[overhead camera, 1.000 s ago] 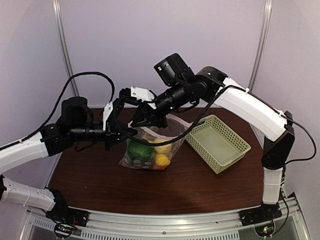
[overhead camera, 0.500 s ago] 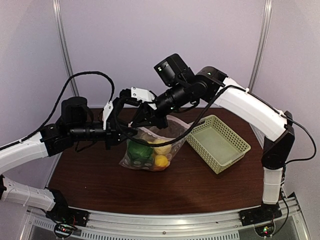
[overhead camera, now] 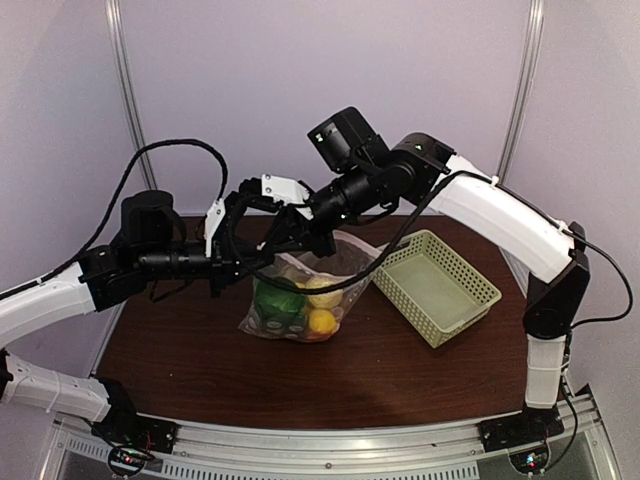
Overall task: Place the food in the zip-top bag and seal the zipper
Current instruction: Hold the zipper food storage bag at the center of the board, then zip the zipper on the zipper food storage bag.
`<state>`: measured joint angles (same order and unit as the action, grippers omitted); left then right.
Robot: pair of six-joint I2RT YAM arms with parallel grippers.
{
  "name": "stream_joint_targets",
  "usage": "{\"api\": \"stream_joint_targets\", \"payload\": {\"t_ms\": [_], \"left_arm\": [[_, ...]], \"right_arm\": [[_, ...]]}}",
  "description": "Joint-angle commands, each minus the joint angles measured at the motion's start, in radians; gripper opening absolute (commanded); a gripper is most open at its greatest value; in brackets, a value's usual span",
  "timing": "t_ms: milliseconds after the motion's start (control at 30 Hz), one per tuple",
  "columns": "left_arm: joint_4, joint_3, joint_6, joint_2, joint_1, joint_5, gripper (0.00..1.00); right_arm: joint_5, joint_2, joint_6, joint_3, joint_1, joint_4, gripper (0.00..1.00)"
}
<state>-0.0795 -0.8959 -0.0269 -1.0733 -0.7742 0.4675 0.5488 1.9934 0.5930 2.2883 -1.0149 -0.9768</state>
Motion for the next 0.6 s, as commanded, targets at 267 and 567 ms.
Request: {"api": "stream_joint_targets", "payload": {"t_ms": [267, 567], "left_arm": [[0.112, 0.043, -0.006, 0.101, -0.003, -0.149, 0.00], [0.106, 0.061, -0.002, 0.108, -0.003, -0.171, 0.00]], "right_arm": [[-0.186, -0.040, 0.021, -0.047, 0.023, -0.088, 0.00], [-0.214, -0.072, 0.022, -0.105, 0.076, -0.137, 0.00]]}}
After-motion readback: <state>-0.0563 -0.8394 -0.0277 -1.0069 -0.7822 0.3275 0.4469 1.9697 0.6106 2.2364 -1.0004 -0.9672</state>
